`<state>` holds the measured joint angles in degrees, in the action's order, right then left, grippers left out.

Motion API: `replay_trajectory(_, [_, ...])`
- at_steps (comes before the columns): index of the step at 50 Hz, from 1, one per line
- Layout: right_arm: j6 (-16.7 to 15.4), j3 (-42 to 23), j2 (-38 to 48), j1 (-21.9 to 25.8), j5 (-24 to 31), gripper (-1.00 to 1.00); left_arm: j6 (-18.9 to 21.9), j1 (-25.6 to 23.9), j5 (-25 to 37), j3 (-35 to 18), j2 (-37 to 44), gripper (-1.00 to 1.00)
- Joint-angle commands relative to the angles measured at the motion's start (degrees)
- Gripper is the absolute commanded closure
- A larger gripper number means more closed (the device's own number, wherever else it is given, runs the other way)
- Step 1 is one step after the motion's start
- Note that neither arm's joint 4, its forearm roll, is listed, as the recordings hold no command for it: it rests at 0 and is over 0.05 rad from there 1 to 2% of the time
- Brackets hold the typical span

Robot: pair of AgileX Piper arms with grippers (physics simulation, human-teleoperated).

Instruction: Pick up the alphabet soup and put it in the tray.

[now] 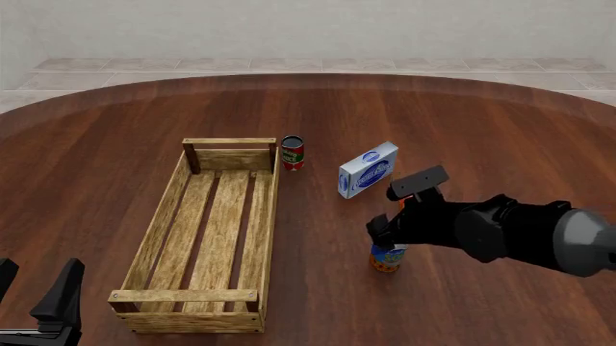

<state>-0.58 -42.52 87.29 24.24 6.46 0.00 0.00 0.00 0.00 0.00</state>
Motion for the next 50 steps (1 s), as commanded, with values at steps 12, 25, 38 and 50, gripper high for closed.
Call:
replay_trajectory(12, [0.4, 0.0, 1.6, -0.1, -0.9, -1.0, 0.0, 0.0, 0.0, 0.0, 0.0, -1.0])
replay_trajectory(25, [0.7, -0.1, 2.7, -0.4, -1.3, -1.0, 0.0, 0.0, 0.0, 0.0, 0.0, -1.0])
replay_trajectory(38, [1.0, 0.3, 3.5, -0.9, -2.3, -1.0, 0.0, 0.0, 0.0, 0.0, 0.0, -1.0])
replay_trajectory(50, [1.3, 0.3, 4.2, -0.7, -2.8, -1.0, 0.0, 0.0, 0.0, 0.0, 0.0, -1.0])
